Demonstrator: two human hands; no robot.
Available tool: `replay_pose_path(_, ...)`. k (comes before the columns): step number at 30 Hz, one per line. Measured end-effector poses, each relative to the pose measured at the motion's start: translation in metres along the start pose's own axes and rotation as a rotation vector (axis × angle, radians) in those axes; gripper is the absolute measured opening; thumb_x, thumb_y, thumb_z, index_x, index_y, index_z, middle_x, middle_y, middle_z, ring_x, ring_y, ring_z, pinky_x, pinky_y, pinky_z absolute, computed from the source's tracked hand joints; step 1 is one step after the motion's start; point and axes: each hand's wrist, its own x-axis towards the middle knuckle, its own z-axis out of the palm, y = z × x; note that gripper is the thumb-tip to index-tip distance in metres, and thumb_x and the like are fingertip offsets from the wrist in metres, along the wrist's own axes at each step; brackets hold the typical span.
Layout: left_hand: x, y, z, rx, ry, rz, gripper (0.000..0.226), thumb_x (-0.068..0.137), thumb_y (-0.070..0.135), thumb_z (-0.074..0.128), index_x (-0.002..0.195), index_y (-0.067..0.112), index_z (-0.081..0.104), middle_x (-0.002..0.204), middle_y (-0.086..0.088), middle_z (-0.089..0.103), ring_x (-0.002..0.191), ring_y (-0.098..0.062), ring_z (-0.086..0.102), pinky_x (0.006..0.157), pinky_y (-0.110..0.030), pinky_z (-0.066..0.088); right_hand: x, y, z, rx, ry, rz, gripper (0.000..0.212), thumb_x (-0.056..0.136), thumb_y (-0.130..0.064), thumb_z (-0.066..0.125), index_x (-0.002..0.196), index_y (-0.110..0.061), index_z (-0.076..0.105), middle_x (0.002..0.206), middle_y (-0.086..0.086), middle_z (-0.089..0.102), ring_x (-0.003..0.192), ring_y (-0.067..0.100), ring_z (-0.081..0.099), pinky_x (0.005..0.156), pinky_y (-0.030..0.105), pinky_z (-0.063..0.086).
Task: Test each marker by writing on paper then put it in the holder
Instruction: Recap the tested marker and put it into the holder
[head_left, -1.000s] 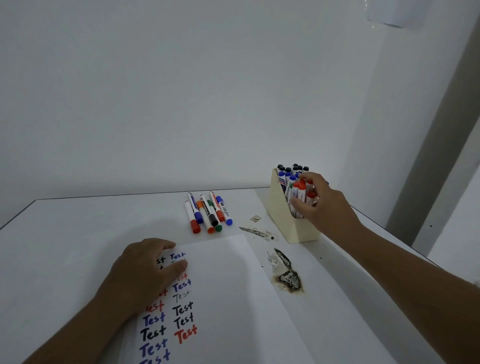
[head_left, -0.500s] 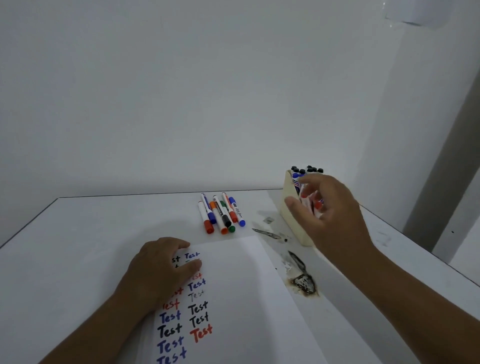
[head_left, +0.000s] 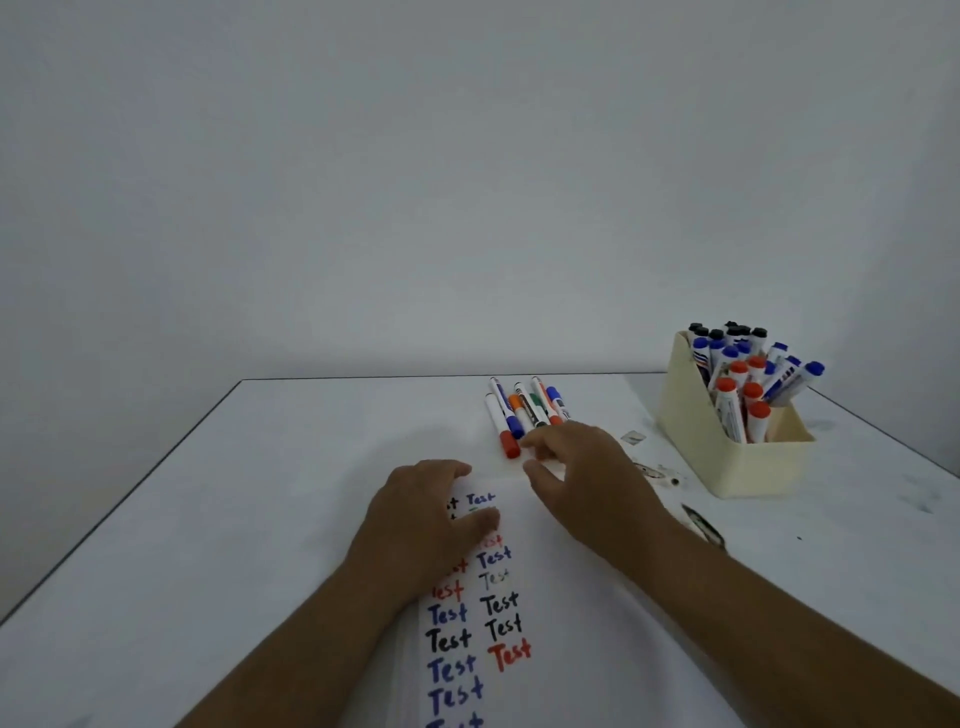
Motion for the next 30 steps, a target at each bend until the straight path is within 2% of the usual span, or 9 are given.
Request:
replay_pose_path(3,0.001,-0.002,0.001,-0.027,0.007,-0.007,0.072,0.083,0.068,0.061,0.143,0.036,0.041,0.143,0.012,0.048,0.131,-0.009,0.041,0.11,-0.034,0.039,0.021,0.013,0.019,-0.225,-0.052,-0.027,0.032,0.101,-0.034,0.05,0.129,-0.026,0.064,0.119,-0.001,0.067,0.107,0.021,0.054,0.09,0.029,0.046)
replay_pose_path(8,0.003,-0.003,0.002,-0.043,0.019,-0.021,0.075,0.082,0.067,0.063,0.145,0.034,0.038,0.141,0.011,0.048,0.129,-0.01,0.042,0.108,-0.034,0.04,0.044,0.006,0.036,-0.478,-0.129,-0.151,0.036,0.103,-0.043,0.044,0.13,-0.031,0.063,0.116,0.003,0.065,0.107,0.025,0.053,0.083,0.035,0.052)
replay_pose_path(13,0.003,-0.004,0.003,-0.046,0.013,-0.021,0.078,0.081,0.068,0.064,0.146,0.034,0.036,0.14,0.011,0.048,0.128,-0.01,0.043,0.107,-0.033,0.04,0.047,0.0,0.041,-0.581,-0.171,-0.173,0.038,0.104,-0.04,0.041,0.114,-0.019,0.072,0.103,0.007,0.065,0.101,0.025,0.055,0.083,0.037,0.052)
replay_pose_path(17,0.002,-0.004,0.003,-0.038,0.02,-0.018,0.078,0.081,0.068,0.063,0.146,0.035,0.035,0.141,0.012,0.048,0.129,-0.01,0.042,0.107,-0.033,0.039,0.046,-0.006,0.037,-0.586,-0.176,-0.151,0.036,0.105,-0.04,0.042,0.113,-0.018,0.069,0.099,0.008,0.066,0.098,0.024,0.057,0.079,0.035,0.051)
replay_pose_path(21,0.001,-0.003,0.002,-0.037,0.014,-0.03,0.078,0.082,0.068,0.064,0.146,0.035,0.034,0.142,0.012,0.048,0.129,-0.01,0.042,0.107,-0.033,0.039,0.048,-0.007,0.038,-0.545,-0.188,-0.098,0.025,0.104,-0.032,0.051,0.118,-0.017,0.064,0.1,0.008,0.068,0.096,0.022,0.059,0.08,0.036,0.056)
replay_pose_path(24,0.001,-0.001,0.0,-0.091,0.028,-0.039,0.072,0.086,0.061,0.063,0.146,0.034,0.036,0.143,0.012,0.048,0.13,-0.01,0.043,0.109,-0.034,0.041,0.051,-0.004,0.041,-0.45,-0.142,-0.03,0.017,0.1,-0.026,0.053,0.109,-0.018,0.064,0.086,0.0,0.06,0.086,0.015,0.053,0.078,0.038,0.059)
replay_pose_path(26,0.001,0.0,-0.001,-0.151,0.063,-0.049,0.063,0.09,0.058,0.061,0.144,0.035,0.039,0.139,0.014,0.05,0.127,-0.01,0.046,0.107,-0.036,0.044,0.047,-0.005,0.037,-0.353,-0.098,-0.009,0.014,0.097,-0.025,0.054,0.103,-0.019,0.064,0.082,-0.003,0.059,0.083,0.015,0.057,0.077,0.036,0.057)
replay_pose_path(28,0.001,0.002,-0.004,-0.249,0.112,-0.073,0.05,0.093,0.056,0.057,0.137,0.037,0.044,0.128,0.015,0.058,0.114,-0.008,0.056,0.097,-0.034,0.052,0.036,-0.009,0.029,-0.208,0.004,-0.012,0.009,0.095,-0.024,0.059,0.098,-0.019,0.066,0.079,-0.008,0.059,0.074,0.009,0.055,0.072,0.029,0.054)
replay_pose_path(30,-0.001,0.004,-0.008,-0.397,0.181,-0.108,0.035,0.096,0.054,0.053,0.126,0.035,0.052,0.113,0.014,0.065,0.09,-0.006,0.068,0.076,-0.023,0.058,0.019,-0.016,0.019,-0.065,0.138,-0.018,0.004,0.093,-0.021,0.066,0.09,-0.019,0.068,0.072,-0.017,0.054,0.063,0.006,0.052,0.063,0.018,0.046)
